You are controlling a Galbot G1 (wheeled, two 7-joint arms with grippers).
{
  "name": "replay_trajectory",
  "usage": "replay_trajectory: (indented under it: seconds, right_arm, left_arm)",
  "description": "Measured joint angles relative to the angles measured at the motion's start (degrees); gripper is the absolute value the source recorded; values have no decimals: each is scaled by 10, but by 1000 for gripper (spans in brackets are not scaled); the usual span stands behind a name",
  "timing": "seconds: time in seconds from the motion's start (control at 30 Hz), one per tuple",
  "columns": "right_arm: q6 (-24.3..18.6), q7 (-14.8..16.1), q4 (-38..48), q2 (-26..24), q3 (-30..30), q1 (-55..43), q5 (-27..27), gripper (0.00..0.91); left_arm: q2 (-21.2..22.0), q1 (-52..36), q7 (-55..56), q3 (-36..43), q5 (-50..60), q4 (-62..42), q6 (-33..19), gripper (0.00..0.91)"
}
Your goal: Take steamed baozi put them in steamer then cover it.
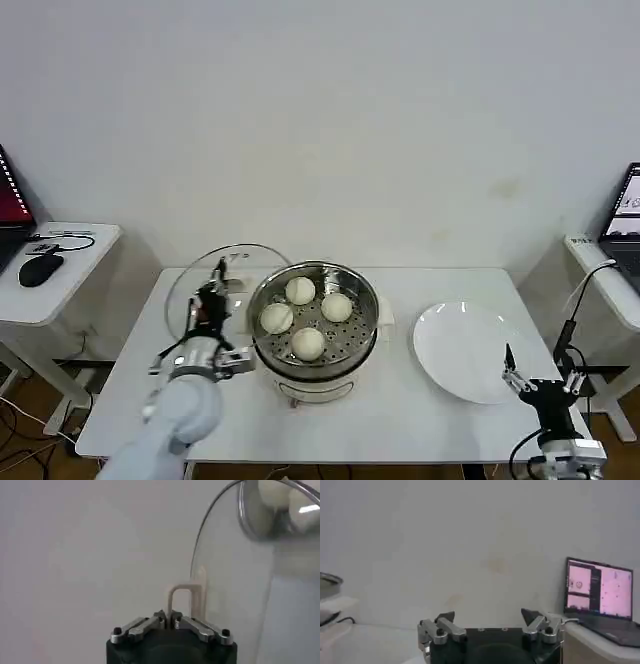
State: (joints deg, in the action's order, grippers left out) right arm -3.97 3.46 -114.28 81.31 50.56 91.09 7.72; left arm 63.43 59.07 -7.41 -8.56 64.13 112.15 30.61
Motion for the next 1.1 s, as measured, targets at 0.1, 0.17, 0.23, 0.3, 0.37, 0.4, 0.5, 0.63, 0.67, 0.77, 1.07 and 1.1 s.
replay_trajectory:
  seconds: [0.1,0.17,0.23,0.3,0.37,0.4,0.5,0.63,0.67,0.77,1.07,1.1]
  right_arm:
    - [7,-2,9,-1,-10,-10,-8,907]
    - [11,-3,15,-2,-17,-16,-12,907]
    - [13,-5,22,-2,-24,-23,-19,907]
    - [16,-5,28,-3,-31,-29,-25,907]
    - [19,-5,34,-3,-38,-33,-30,907]
    - [20,-6,37,-3,-41,-36,-32,907]
    - [21,-6,47,-3,-53,-44,-36,907]
    - [21,-5,57,-3,-64,-48,-41,907]
    - [21,-5,59,-3,-66,-49,-42,907]
    - [21,-4,63,-3,-71,-51,-45,907]
    - [22,-4,67,-1,-81,-52,-50,907]
    - [22,-4,67,-1,-82,-52,-50,907]
  left_arm:
    - [24,-14,-26,25,34,-1,12,0]
    - [42,-18,-41,36,59,-2,17,0]
    - [61,-19,-56,48,85,-4,20,0]
    - [79,-18,-67,58,110,-7,21,0]
    - [98,-16,-78,66,135,-10,23,0]
    - [106,-15,-83,68,146,-11,23,0]
    - [123,-13,-97,72,178,-14,23,0]
    - [146,-16,-110,83,209,-20,26,0]
    - [151,-17,-112,85,215,-22,26,0]
    - [165,-21,-117,91,230,-30,27,0]
    - [196,-32,-127,109,262,-55,28,0]
    - [198,-33,-128,110,264,-57,28,0]
